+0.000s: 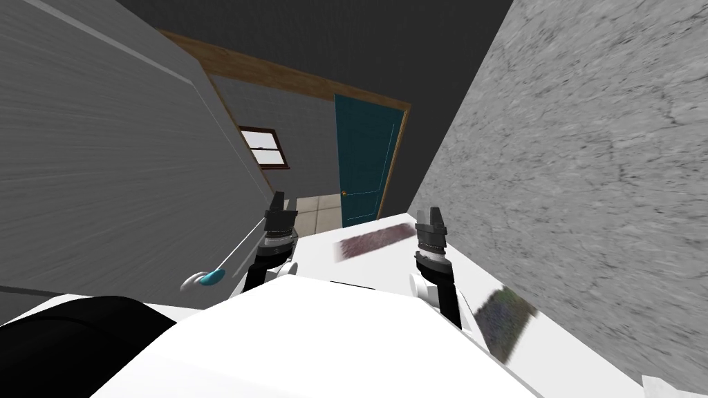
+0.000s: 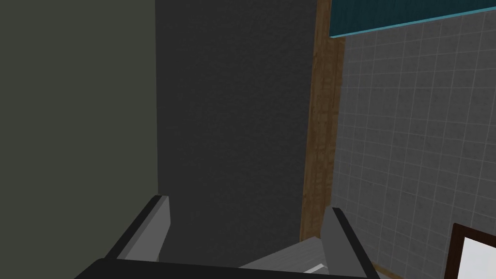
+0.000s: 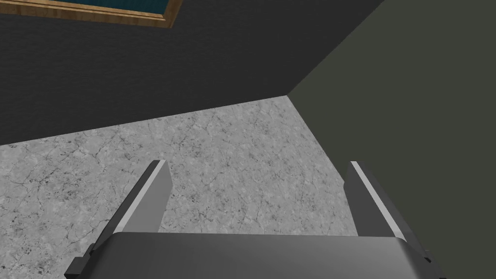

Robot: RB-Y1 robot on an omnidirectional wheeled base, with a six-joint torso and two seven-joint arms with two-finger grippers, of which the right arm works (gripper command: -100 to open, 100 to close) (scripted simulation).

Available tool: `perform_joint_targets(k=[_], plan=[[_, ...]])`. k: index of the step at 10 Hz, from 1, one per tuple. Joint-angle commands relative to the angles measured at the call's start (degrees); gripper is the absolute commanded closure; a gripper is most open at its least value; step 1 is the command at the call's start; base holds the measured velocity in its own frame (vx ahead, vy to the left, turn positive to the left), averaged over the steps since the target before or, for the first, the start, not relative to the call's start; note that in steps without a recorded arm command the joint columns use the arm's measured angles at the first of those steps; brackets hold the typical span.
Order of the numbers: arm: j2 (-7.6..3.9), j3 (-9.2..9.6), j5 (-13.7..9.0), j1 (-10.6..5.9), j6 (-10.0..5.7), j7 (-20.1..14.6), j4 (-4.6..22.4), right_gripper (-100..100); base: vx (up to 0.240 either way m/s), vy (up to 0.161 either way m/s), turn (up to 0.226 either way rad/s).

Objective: Pull the door open

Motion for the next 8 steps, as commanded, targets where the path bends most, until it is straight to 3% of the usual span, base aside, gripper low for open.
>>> perform_joint_targets(k=[1, 8], plan=[[-0.20, 0.02, 0.7, -0.81, -0.19, 1.3, 1.7, -100, 0.083, 0.059, -0.006], [-1.21, 0.07, 3.8, -3.41, -2.46, 6.8, 10.2, -100, 0.099, 0.065, -0.007]])
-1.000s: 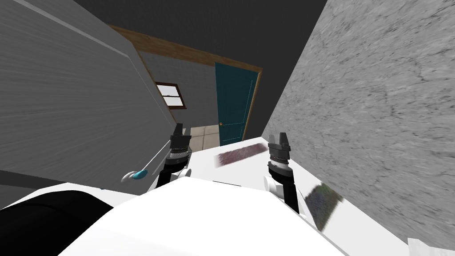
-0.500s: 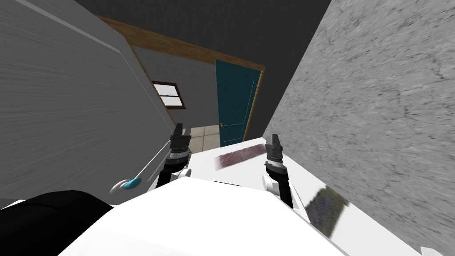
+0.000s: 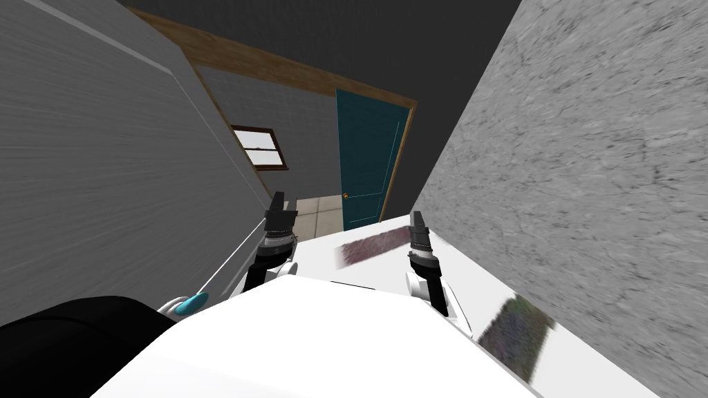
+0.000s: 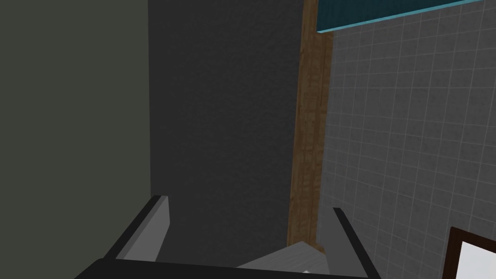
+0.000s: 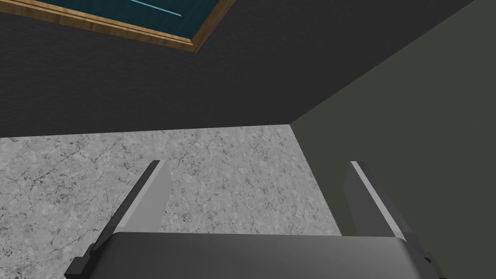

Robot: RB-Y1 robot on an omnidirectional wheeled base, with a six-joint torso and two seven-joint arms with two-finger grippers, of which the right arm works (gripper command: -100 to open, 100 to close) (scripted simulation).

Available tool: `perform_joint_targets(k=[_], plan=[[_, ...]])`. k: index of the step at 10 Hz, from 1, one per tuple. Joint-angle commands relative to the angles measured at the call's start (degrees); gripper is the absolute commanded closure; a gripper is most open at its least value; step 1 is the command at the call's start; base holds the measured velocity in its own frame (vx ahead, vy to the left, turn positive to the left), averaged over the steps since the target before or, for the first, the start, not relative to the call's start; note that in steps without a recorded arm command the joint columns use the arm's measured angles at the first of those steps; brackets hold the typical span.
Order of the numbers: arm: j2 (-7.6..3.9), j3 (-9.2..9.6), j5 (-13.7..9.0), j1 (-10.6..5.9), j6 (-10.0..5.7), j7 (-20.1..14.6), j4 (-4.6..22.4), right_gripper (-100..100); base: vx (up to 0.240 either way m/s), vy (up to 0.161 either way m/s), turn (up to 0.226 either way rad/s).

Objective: Pull the door open

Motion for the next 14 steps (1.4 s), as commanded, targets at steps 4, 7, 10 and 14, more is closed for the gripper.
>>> perform_joint_targets(k=[4, 7, 10, 14], plan=[[-0.68, 0.06, 2.3, -1.71, -1.84, 4.2, 6.2, -100, 0.089, 0.077, -0.008], [-1.11, 0.08, 3.9, -3.01, -2.98, 6.9, 10.4, -100, 0.101, 0.067, -0.008], [-1.54, 0.11, 5.5, -4.37, -4.16, 9.8, 14.8, -100, 0.097, 0.077, -0.008], [-2.11, 0.14, 7.8, -6.22, -5.77, 13.7, 20.8, -100, 0.103, 0.081, -0.008]])
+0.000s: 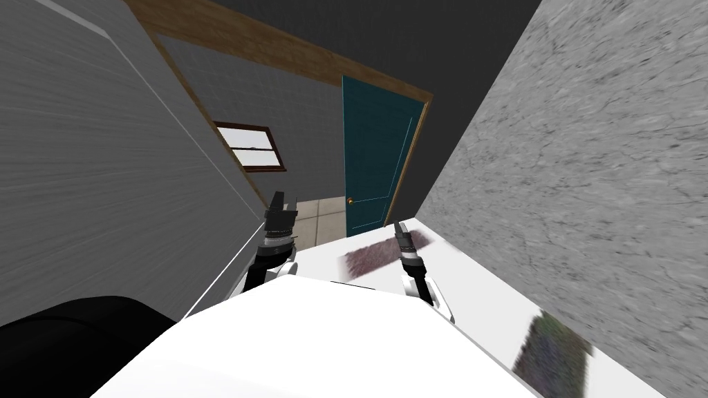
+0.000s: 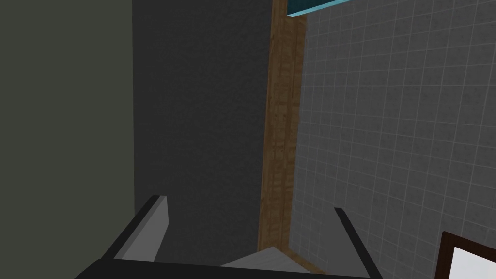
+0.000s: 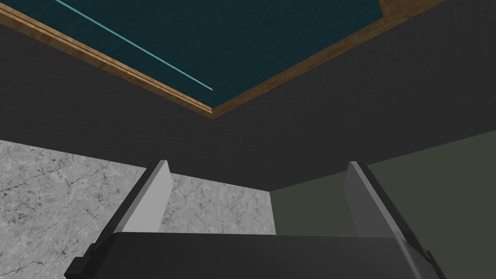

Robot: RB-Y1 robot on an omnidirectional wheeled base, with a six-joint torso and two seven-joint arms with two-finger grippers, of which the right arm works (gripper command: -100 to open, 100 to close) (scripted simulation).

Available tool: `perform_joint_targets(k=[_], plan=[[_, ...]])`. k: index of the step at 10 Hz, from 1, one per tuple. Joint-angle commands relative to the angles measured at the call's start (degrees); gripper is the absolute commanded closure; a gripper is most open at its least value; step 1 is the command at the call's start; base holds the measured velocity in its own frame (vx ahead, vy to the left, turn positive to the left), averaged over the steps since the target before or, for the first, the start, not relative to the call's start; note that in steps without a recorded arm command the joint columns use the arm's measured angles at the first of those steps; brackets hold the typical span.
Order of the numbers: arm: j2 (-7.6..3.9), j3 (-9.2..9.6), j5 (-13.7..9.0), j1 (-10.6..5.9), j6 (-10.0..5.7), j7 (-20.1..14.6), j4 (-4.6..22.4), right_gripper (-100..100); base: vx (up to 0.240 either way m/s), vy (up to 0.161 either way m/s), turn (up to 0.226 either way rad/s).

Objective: Pull the door open

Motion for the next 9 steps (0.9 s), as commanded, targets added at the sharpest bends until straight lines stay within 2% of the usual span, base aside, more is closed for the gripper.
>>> perform_joint_targets(k=[1, 9], plan=[[-0.14, 0.03, 1.0, -1.11, -0.67, 1.8, 2.8, -100, 0.097, 0.073, -0.012], [-1.20, 0.10, 5.5, -4.84, -3.92, 9.7, 14.9, -100, 0.094, 0.075, -0.009]])
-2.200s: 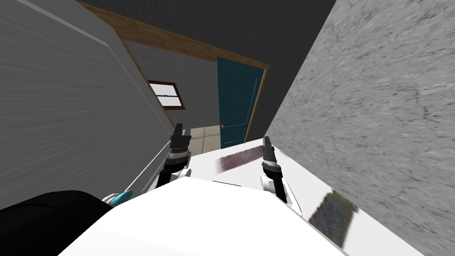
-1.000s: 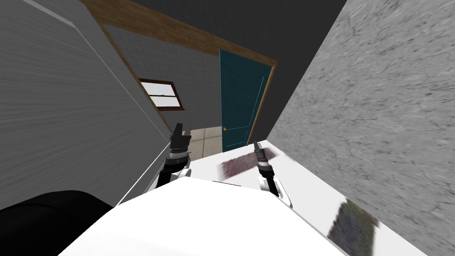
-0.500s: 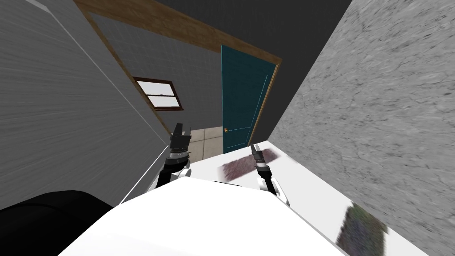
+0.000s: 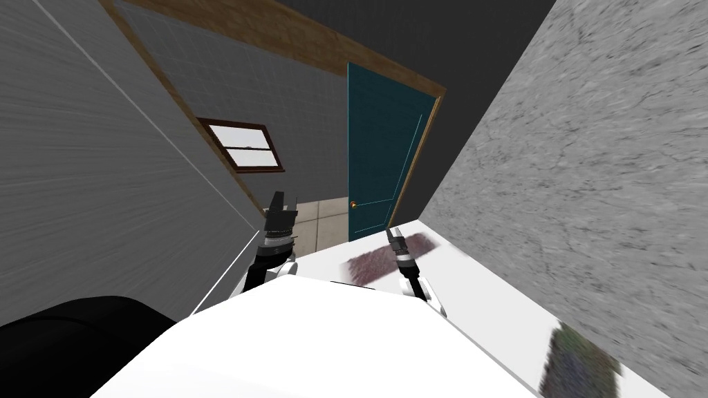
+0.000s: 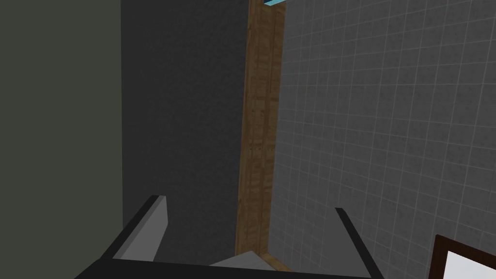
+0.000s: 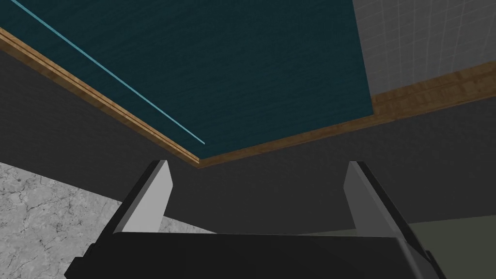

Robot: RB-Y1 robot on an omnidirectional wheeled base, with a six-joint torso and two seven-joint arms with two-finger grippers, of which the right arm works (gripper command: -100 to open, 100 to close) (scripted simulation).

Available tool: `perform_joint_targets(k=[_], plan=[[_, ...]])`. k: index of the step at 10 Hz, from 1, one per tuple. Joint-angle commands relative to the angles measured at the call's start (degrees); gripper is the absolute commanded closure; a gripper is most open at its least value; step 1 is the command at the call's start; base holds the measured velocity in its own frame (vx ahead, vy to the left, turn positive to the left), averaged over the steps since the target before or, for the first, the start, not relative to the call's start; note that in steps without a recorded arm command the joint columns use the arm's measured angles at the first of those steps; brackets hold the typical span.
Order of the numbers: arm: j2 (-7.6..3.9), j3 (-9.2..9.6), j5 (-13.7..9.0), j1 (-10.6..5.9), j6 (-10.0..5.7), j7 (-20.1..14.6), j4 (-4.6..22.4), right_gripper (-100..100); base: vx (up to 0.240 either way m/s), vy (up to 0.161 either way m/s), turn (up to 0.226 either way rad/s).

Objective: Pull the door open

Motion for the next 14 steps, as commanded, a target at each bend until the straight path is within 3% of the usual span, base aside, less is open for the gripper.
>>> perform_joint_targets(k=[1, 13, 14], plan=[[-0.25, 0.02, 0.9, -0.74, -0.51, 1.6, 2.2, -100, 0.095, 0.074, -0.010], [-1.59, 0.11, 7.1, -5.90, -4.99, 12.5, 18.9, -100, 0.097, 0.074, -0.009], [-1.78, 0.13, 8.1, -6.67, -5.67, 14.1, 21.4, -100, 0.112, 0.074, -0.011]])
